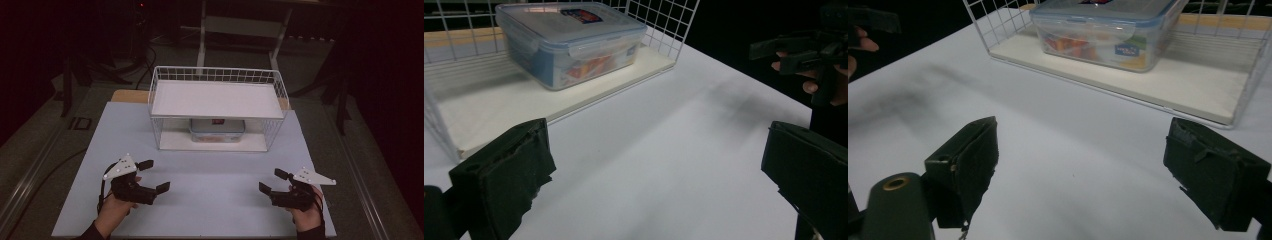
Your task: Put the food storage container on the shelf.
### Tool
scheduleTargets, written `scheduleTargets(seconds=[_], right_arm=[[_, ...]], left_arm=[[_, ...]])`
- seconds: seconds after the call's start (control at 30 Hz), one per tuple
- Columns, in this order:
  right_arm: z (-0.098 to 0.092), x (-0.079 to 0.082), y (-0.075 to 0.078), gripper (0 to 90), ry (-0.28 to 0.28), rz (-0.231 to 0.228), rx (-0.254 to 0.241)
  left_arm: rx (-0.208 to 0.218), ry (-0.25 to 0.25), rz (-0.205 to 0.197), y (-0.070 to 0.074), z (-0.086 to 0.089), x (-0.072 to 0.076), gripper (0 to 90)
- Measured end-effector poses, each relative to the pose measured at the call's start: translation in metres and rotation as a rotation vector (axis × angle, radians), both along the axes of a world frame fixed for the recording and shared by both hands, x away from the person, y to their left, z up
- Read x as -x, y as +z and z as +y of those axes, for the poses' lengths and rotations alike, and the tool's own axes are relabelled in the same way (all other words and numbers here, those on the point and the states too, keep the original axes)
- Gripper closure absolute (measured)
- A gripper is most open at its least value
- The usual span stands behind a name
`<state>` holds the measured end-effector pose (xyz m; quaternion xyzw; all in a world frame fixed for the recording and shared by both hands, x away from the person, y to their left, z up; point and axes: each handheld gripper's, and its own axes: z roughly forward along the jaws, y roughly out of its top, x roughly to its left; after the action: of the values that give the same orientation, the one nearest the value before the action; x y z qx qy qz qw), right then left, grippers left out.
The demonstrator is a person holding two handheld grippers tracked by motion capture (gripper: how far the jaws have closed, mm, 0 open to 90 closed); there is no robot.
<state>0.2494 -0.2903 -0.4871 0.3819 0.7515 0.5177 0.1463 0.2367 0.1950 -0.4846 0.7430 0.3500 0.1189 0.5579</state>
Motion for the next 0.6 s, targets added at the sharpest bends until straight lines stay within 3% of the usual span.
scheduleTargets(seconds=[0.33,0.6], right_arm=[[-0.013,0.002,-0.006,14.1,0.024,-0.022,0.037],[-0.013,-0.003,-0.013,14.3,0.041,0.006,0.05]], left_arm=[[-0.005,0.054,-0.006,-0.007,0.02,0.005,0.0],[-0.024,0.076,0.004,-0.018,0.021,0.002,0.0]])
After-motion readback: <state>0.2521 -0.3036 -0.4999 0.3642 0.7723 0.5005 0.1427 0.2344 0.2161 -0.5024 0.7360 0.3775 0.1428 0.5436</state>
